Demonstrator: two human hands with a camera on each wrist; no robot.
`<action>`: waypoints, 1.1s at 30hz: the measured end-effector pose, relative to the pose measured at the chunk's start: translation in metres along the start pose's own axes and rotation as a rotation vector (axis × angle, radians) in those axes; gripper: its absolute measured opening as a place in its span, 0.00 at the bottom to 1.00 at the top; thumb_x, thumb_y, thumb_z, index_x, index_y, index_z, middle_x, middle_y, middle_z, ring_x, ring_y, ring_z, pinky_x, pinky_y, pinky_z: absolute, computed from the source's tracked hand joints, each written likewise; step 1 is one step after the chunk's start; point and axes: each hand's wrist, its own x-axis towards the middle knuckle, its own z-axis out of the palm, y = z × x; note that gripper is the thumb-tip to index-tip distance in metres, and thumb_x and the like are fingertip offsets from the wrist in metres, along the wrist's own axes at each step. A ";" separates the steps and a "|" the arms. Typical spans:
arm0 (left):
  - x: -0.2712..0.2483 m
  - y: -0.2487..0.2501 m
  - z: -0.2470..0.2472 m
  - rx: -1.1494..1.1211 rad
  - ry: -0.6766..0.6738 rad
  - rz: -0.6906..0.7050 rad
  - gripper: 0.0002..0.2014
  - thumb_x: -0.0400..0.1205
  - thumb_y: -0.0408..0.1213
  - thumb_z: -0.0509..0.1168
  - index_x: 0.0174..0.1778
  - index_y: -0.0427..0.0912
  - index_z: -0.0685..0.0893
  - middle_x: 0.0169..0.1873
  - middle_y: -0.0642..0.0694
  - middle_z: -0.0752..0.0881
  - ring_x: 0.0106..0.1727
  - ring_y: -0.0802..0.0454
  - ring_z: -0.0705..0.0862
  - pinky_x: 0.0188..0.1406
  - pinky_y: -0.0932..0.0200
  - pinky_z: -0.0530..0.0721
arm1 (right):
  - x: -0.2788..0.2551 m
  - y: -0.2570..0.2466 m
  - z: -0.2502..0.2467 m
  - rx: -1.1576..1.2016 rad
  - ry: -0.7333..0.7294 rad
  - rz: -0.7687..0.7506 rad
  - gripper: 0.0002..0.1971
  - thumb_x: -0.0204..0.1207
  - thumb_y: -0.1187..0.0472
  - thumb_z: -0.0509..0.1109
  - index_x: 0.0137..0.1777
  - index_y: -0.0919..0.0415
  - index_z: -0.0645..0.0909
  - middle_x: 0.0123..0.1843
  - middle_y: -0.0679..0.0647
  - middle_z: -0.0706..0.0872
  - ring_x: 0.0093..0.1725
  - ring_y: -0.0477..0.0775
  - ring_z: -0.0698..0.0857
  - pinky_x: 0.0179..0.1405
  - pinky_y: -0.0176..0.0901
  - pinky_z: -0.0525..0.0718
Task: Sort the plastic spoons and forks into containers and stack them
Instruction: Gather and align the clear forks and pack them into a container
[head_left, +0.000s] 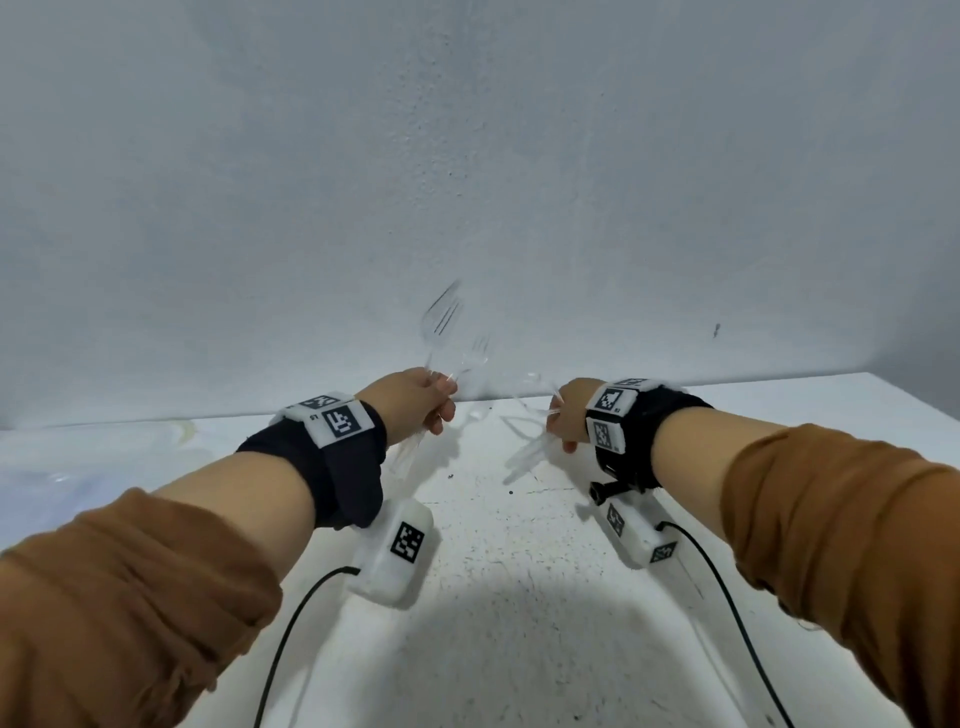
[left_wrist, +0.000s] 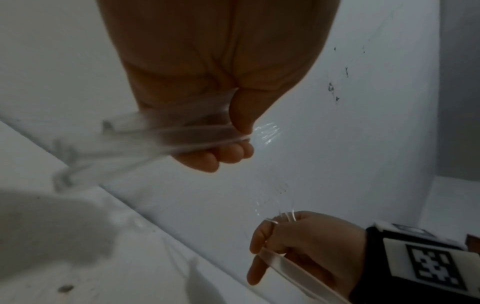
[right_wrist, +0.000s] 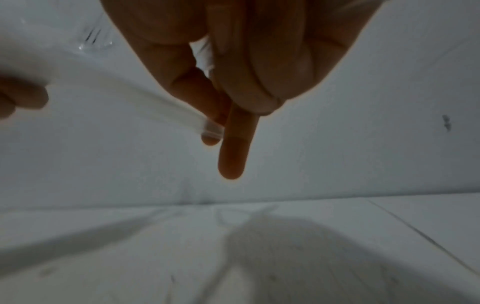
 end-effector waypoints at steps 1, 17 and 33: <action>-0.002 0.002 0.000 -0.090 0.007 -0.012 0.13 0.88 0.36 0.54 0.37 0.42 0.75 0.30 0.47 0.78 0.32 0.51 0.75 0.38 0.59 0.74 | -0.004 -0.002 -0.005 0.069 0.036 0.001 0.10 0.78 0.62 0.61 0.45 0.64 0.83 0.35 0.50 0.85 0.31 0.49 0.80 0.28 0.33 0.77; -0.114 0.014 -0.027 -0.585 0.045 0.101 0.13 0.87 0.28 0.51 0.43 0.42 0.78 0.34 0.47 0.75 0.31 0.55 0.69 0.30 0.64 0.68 | -0.149 -0.073 -0.035 0.831 0.409 -0.212 0.07 0.76 0.69 0.60 0.51 0.58 0.71 0.34 0.51 0.85 0.30 0.50 0.84 0.08 0.23 0.62; -0.216 -0.055 -0.046 -0.767 0.018 0.117 0.05 0.87 0.34 0.56 0.51 0.38 0.76 0.34 0.47 0.71 0.31 0.59 0.72 0.38 0.63 0.86 | -0.254 -0.146 0.079 1.407 0.445 -0.266 0.09 0.69 0.72 0.75 0.48 0.65 0.83 0.32 0.52 0.84 0.27 0.41 0.85 0.16 0.24 0.68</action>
